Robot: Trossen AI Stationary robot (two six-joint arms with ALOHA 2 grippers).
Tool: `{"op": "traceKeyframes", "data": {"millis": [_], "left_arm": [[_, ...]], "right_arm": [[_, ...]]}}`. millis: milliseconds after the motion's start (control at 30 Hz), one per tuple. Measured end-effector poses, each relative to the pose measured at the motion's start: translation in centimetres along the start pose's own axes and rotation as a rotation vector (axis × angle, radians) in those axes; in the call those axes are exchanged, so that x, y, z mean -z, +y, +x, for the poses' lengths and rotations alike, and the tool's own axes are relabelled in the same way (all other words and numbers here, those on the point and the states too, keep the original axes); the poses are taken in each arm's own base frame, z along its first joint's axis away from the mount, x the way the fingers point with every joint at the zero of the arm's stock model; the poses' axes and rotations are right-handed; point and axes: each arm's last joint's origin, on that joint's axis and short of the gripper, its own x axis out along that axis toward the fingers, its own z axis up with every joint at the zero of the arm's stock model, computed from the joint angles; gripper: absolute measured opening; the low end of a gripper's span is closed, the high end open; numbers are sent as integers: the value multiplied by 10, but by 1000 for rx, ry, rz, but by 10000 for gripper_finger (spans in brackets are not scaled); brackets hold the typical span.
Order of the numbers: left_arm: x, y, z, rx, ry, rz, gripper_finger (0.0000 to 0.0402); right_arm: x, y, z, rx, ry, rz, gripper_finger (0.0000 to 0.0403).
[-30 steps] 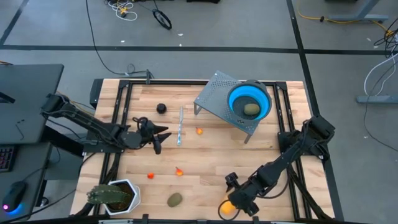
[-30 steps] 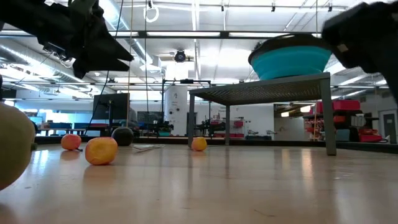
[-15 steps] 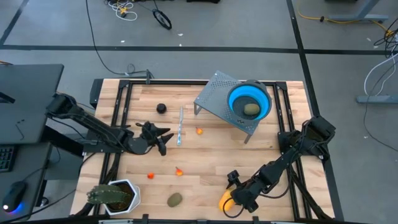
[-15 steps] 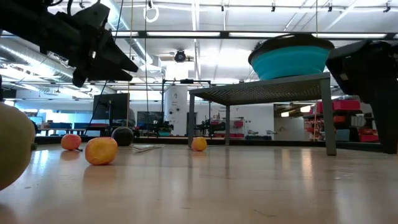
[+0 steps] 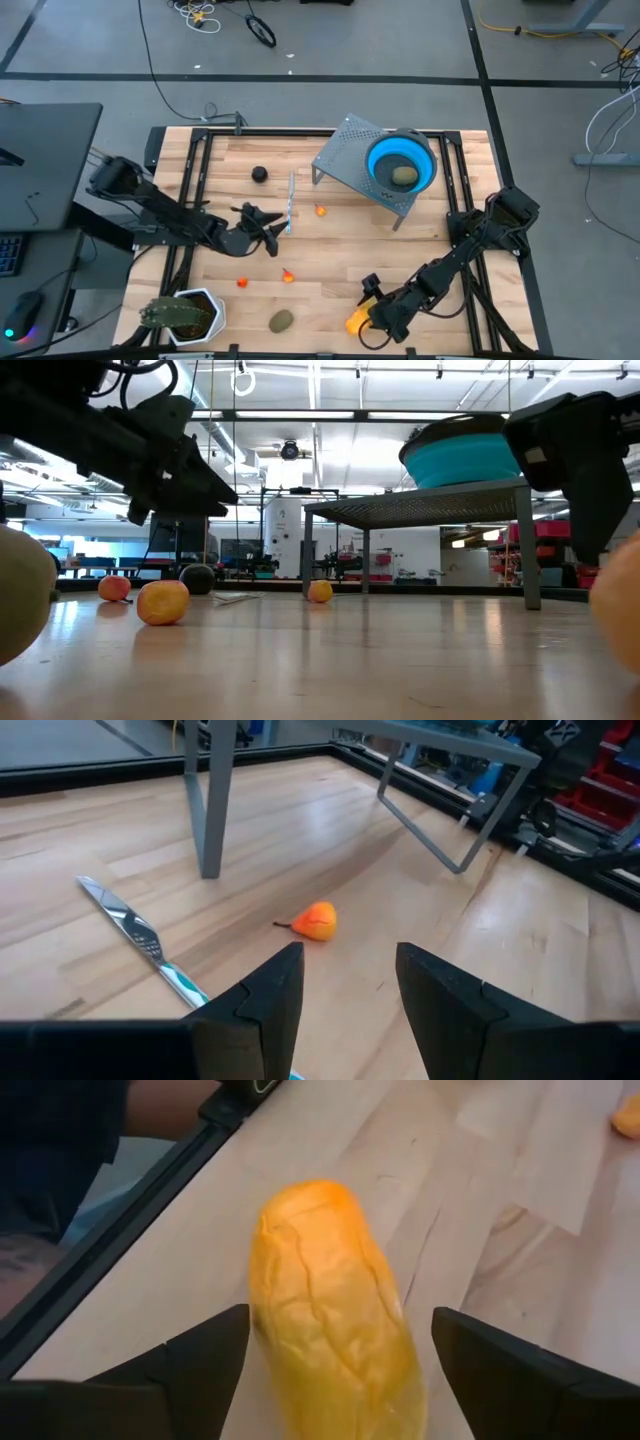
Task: Pick & Place Fruit
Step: Put the yellow mango in the blue strainer bowl on the shelf
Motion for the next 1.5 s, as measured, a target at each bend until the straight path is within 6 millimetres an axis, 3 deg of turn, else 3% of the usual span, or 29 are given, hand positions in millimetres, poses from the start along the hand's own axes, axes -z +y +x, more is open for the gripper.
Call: {"op": "traceKeyframes", "data": {"millis": [500,833,1033,1167,1367,1500], "left_arm": [[1,-4,0,38,4,4,169],[0,-4,1,40,-8,69,169],[-6,-7,-1,58,-42,134,169],[-18,-11,-2,72,-83,180,169],[-44,-22,-2,81,-151,219,169],[-65,-30,-3,83,-205,243,169]], "right_arm": [[3,-1,12,50,-19,65,294],[3,-1,12,76,-22,162,211],[2,-4,8,155,-22,109,208],[-15,-14,-22,346,-124,78,209],[-38,-40,-92,676,-248,63,210],[-40,-63,-135,841,-276,121,210]]}}
